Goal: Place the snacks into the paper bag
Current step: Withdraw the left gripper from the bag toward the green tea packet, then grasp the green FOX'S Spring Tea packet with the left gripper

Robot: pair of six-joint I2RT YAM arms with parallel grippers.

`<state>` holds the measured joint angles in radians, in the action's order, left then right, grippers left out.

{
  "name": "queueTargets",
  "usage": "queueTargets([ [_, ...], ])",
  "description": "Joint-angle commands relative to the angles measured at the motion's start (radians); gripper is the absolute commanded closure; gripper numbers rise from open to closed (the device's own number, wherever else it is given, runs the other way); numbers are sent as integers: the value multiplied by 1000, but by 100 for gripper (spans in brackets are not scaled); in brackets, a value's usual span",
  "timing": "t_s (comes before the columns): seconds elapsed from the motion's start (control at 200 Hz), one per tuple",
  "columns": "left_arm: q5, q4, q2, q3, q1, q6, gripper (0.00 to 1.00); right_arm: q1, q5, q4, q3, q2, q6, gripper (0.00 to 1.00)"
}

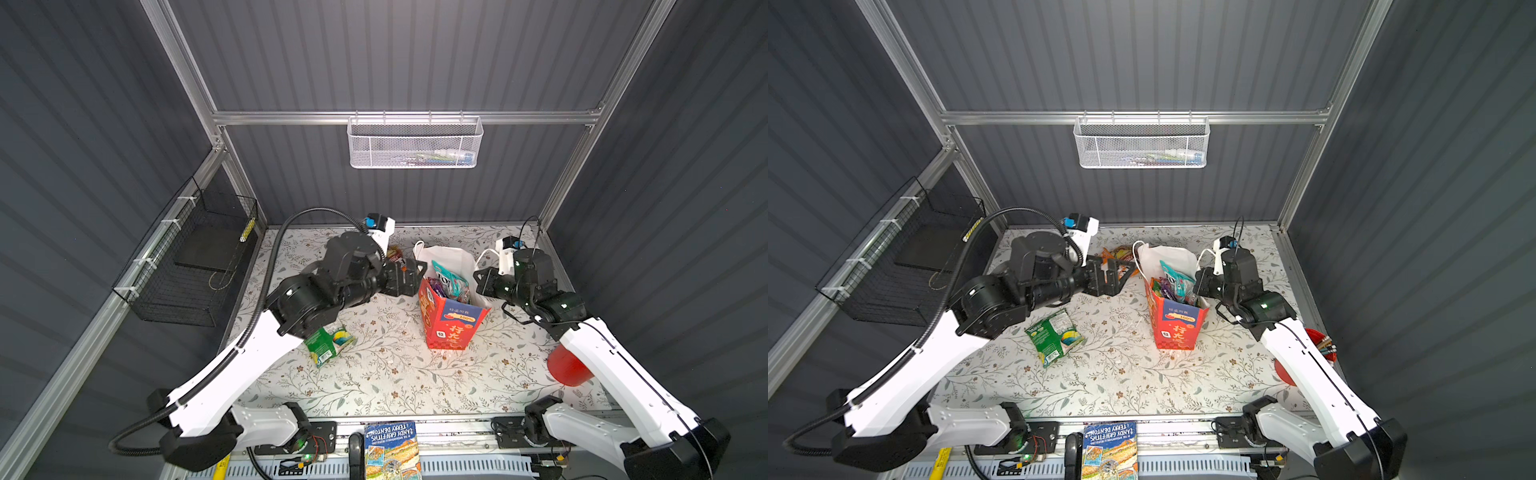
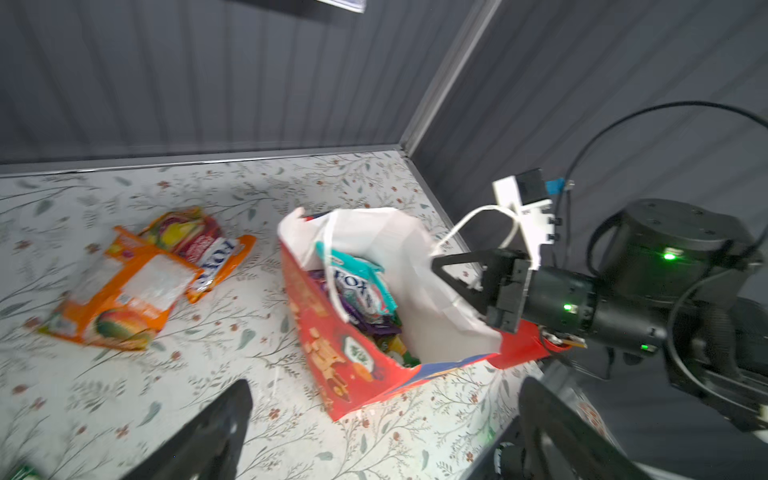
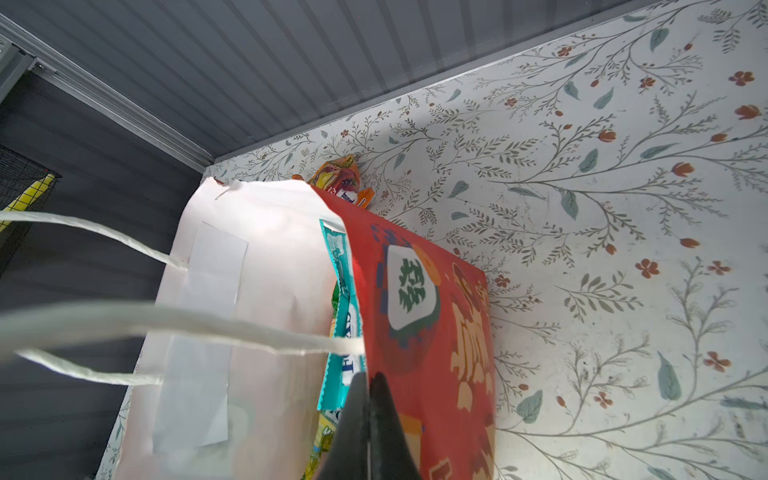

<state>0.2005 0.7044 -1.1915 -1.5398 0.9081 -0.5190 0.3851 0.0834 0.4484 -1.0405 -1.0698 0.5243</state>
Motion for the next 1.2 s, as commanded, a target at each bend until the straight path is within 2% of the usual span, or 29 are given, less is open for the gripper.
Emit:
queueTargets([
  [0.0,201,65,98,157,0,-104,0,1,7,-22,8,-8,4,100],
  [0.085,212,57,189,329,-6,-182,0,1,8,-22,8,-11,3,100],
  [0.245,222,118,322,558,-40,-355,0,1,12,-25,10,-18,3,100],
  [0.34,179,114,386,684,-114,-431,0,1,19,-27,8,-25,6,100],
  [0.465,48,51,429,833,-247,-467,0,1,27,-31,8,-31,8,100],
  [0.675,-92,0,414,978,-507,-483,0,1,29,-28,8,-29,4,100],
  [0.776,-135,-24,368,1016,-597,-473,0,1,23,-25,8,-22,-1,100],
  [1.021,-80,-10,341,1017,-612,-468,0,1,21,-27,7,-28,-2,100],
  [1.196,-105,-100,279,1043,-611,-475,1,1,26,-28,7,-35,-1,100],
])
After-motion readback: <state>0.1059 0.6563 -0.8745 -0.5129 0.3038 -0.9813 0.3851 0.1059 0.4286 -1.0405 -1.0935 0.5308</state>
